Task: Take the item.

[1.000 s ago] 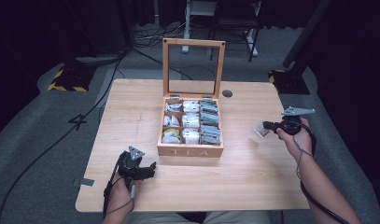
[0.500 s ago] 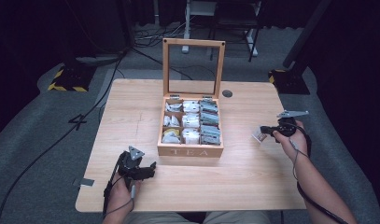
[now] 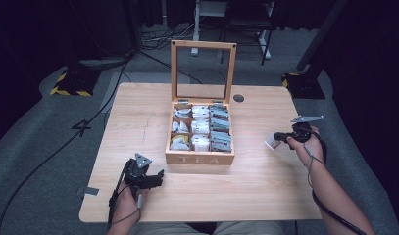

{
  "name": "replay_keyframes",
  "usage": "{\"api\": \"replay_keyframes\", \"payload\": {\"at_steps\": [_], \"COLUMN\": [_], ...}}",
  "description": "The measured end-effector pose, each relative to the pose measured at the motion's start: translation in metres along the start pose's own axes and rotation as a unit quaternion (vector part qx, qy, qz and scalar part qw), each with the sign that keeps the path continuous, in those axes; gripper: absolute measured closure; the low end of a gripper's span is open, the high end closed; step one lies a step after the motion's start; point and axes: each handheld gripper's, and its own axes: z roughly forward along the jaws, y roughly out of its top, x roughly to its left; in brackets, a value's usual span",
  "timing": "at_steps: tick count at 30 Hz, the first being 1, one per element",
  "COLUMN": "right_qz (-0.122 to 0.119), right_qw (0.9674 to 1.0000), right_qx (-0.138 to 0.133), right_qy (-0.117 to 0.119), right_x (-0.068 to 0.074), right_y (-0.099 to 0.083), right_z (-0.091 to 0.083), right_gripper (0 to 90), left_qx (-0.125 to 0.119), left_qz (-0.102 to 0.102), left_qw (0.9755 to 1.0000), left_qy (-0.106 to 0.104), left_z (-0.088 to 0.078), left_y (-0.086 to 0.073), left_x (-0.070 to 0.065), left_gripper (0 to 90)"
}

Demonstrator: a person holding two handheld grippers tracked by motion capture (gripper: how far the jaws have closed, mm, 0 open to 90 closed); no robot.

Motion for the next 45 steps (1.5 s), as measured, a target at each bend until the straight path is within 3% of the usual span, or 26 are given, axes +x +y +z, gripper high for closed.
{"api": "replay_keyframes", "payload": {"at_steps": [2,6,10,14,18,27,31,36,45], "right_qz": [-0.007,-0.018,-0.017,-0.018,-0.037,-0.076,-0.081,-0.086,-0.09], "right_qw": [0.9999,0.9993,0.9986,0.9979,0.997,0.9927,0.9912,0.9896,0.9877], "right_qx": [0.004,-0.015,-0.03,-0.048,-0.059,-0.094,-0.101,-0.105,-0.104], "right_qy": [-0.007,-0.029,-0.041,-0.041,-0.033,0.005,0.027,0.05,0.074], "right_x": [-0.001,-0.005,-0.008,-0.01,-0.005,0.022,0.036,0.053,0.077], "right_y": [-0.001,-0.003,-0.002,-0.001,-0.001,-0.009,-0.017,-0.027,-0.051], "right_z": [0.001,0.0,-0.007,-0.018,-0.032,-0.067,-0.079,-0.087,-0.086], "right_gripper": [75.3,54.8,47.5,46.1,45.5,44.1,44.0,43.6,42.4], "left_qx": [0.0,0.0,0.0,0.0,0.0,0.0,0.0,0.0,0.0], "left_qz": [0.0,0.0,0.0,0.0,0.0,0.0,0.0,0.0,0.003], "left_qw": [1.0,1.0,1.0,1.0,1.0,1.0,1.0,1.0,1.0], "left_qy": [0.0,0.0,0.0,0.0,0.0,0.002,0.0,0.0,-0.002], "left_z": [0.0,0.0,0.0,0.0,-0.001,-0.004,-0.004,-0.004,-0.003], "left_y": [0.0,0.0,0.0,0.0,-0.001,-0.004,-0.005,-0.005,-0.003], "left_x": [0.0,0.0,0.0,0.0,-0.001,-0.003,-0.003,-0.003,-0.003], "left_gripper": [14.5,14.5,14.5,14.5,14.6,14.6,14.6,14.6,14.4]}}
